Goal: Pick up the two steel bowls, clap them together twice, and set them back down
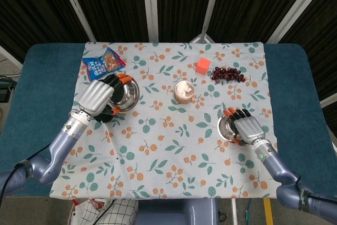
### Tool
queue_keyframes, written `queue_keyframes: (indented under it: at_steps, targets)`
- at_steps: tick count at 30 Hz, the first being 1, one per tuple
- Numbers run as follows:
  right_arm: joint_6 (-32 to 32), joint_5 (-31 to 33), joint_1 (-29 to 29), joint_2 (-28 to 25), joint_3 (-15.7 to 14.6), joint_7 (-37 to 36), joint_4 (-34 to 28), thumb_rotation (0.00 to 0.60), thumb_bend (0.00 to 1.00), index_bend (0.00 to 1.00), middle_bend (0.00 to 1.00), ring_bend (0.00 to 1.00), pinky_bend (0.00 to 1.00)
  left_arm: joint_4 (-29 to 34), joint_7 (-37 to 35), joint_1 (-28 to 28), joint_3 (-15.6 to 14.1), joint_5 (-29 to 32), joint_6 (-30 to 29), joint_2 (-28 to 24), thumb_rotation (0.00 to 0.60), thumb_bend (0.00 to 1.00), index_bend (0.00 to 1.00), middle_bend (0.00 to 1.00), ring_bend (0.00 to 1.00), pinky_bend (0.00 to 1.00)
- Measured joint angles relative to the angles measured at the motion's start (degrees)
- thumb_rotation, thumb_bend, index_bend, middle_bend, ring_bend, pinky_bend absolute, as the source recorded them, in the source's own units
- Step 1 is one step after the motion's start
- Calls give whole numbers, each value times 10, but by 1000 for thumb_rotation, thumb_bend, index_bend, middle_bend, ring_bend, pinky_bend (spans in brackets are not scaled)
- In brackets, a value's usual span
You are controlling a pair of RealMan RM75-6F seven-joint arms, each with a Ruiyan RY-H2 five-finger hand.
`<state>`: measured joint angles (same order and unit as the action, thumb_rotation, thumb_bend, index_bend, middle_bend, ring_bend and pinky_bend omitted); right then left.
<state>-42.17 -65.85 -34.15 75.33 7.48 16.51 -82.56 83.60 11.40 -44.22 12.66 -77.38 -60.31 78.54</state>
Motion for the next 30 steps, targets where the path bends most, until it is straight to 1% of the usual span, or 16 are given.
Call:
queue_keyframes:
  at_steps: [3,5,6,7,8,9,10,11,12,13,15,19,21,24,26,30]
  targets:
    - [6,15,-4,0,-4,7,4,600,344,0,0,0,244,-4,2,-2,0,3,2,3,600,311,445,528,411,584]
    - [8,23,-7,0,-6,9,7,600,345,0,1,14,358,-5,3,-3,0,5,2,4,600,311,445,528,411,584]
    - [8,25,-8,0,-7,10,8,600,345,0,10,35,395,-6,3,-3,0,5,3,5,600,311,445,528,411,584]
    - [8,26,-9,1,-8,10,8,600,345,0,35,83,451,-7,3,-4,0,6,3,6,600,311,445,528,411,584]
    - [7,27,-10,1,-9,10,8,600,345,19,83,148,510,-8,4,-4,0,6,4,6,600,311,445,528,411,583]
    - [6,27,-10,1,-10,11,8,600,345,52,131,198,552,-9,4,-5,-1,6,4,7,600,311,445,528,411,583]
    - [4,27,-10,1,-11,11,8,600,345,116,201,266,605,-10,4,-5,-1,6,5,9,600,311,445,528,411,584]
    - [3,28,-11,2,-12,11,9,600,345,208,290,350,663,-11,4,-6,-2,7,6,10,600,311,445,528,411,584]
    - [3,29,-12,3,-12,10,10,600,345,257,333,393,692,-12,5,-6,-2,7,7,11,600,311,445,528,411,584]
    - [2,29,-12,4,-13,10,11,600,345,345,410,472,741,-14,5,-7,-3,7,7,12,600,311,445,528,411,584]
    - [0,30,-12,7,-14,9,16,600,345,473,504,579,808,-16,5,-8,-3,8,8,14,600,311,445,528,411,584]
    - [-3,30,-13,13,-15,3,24,600,345,662,625,705,914,-24,3,-9,-5,10,10,18,600,311,445,528,411,584]
    - [-11,28,-13,16,-15,2,26,600,345,722,672,751,951,-28,1,-10,-5,11,12,20,600,311,446,529,411,584]
    - [-23,25,-11,17,-15,0,27,600,345,793,729,805,991,-32,-2,-11,-6,10,12,23,600,311,448,529,411,584]
    - [-31,24,-10,17,-14,0,25,600,345,832,757,832,1000,-35,-4,-12,-6,8,10,26,600,311,449,530,411,584]
    - [-50,22,-6,16,-11,-1,21,600,347,869,785,858,1000,-40,-12,-12,-6,4,8,30,600,311,449,530,411,584]
